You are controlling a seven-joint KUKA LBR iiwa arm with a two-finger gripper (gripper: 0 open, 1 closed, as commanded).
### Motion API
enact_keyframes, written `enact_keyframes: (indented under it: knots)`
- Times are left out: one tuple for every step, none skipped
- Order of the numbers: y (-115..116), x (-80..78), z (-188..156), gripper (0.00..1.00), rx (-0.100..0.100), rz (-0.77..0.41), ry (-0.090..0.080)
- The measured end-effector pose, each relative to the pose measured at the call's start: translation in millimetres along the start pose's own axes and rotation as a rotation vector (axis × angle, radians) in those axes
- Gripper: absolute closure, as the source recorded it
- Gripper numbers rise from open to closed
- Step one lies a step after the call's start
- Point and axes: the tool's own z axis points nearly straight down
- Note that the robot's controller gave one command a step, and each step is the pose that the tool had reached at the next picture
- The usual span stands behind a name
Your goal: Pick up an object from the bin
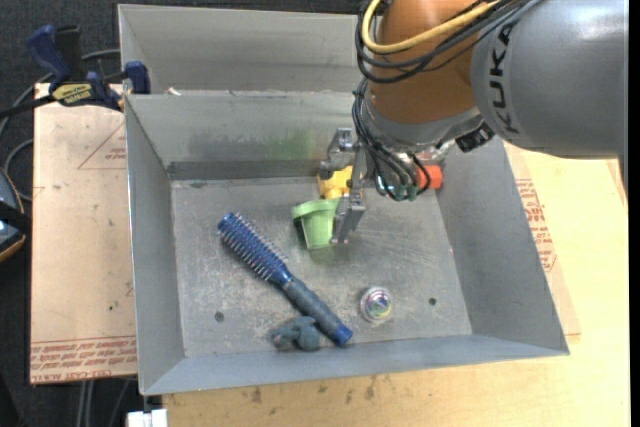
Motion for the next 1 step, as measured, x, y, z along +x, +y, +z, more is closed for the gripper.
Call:
enact_keyframes:
  knots:
    - [-21.1,75.8,96.5,0.0,0.001,-0.071,0.006]
